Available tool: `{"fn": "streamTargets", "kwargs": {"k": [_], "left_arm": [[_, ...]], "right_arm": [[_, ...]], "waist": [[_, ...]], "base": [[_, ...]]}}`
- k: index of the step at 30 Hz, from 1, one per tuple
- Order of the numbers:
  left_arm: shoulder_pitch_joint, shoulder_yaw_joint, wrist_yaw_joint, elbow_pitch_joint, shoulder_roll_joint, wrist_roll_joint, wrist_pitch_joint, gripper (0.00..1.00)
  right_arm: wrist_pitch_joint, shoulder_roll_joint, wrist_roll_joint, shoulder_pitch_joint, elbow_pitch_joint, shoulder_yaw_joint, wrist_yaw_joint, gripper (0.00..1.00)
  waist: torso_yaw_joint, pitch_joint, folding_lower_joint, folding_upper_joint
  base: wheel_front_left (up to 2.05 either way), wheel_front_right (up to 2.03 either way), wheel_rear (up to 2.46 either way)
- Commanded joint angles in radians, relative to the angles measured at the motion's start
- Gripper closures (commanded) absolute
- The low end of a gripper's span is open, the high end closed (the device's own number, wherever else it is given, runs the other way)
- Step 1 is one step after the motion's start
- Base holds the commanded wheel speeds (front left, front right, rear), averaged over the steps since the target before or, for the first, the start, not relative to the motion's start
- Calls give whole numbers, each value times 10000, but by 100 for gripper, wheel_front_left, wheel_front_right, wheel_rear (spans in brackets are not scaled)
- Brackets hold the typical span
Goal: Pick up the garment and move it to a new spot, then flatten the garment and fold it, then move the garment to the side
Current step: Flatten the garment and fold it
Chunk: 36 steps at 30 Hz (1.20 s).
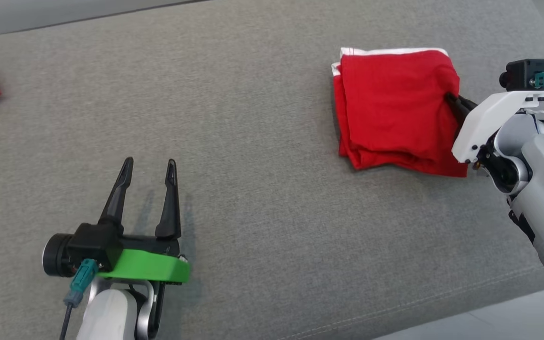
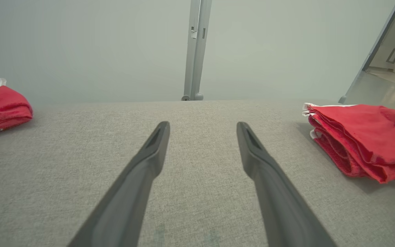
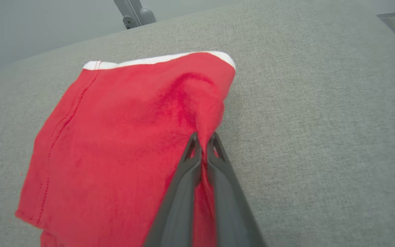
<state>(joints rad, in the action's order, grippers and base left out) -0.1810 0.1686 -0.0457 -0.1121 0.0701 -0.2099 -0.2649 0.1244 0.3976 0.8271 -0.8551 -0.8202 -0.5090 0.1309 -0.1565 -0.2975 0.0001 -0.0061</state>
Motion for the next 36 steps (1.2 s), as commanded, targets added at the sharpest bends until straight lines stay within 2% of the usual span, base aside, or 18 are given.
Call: {"fn": "streamTargets", "kwargs": {"k": [1, 6, 13, 20, 36], "left_arm": [[-264, 15, -67, -24, 122, 84, 8, 0], [-576, 175, -128, -27, 299, 246, 62, 0], [-772, 268, -158, 64, 415, 270, 134, 0], [-891, 345, -90, 349, 538, 326, 219, 0], [-940, 639, 33, 1726, 883, 611, 738, 0]], "right_arm": [[-132, -10, 83, -200, -46, -48, -5, 100], [-455, -85, 250, -470, -239, -139, -4, 100], [-758, -40, 435, -736, -485, -278, -5, 100], [-1299, 341, 104, -1475, -947, -393, -5, 100], [-2485, 1843, -1490, -3781, -3628, -173, -7, 100]], "waist": [[-1097, -955, -1, 61], [-1419, -1316, -1, 61], [-1397, -1541, -1, 61], [-1015, -1822, -1, 61], [316, -2953, -1, 61]], "base": [[0, 0, 0], [0, 0, 0], [0, 0, 0], [0, 0, 0], [0, 0, 0]]}}
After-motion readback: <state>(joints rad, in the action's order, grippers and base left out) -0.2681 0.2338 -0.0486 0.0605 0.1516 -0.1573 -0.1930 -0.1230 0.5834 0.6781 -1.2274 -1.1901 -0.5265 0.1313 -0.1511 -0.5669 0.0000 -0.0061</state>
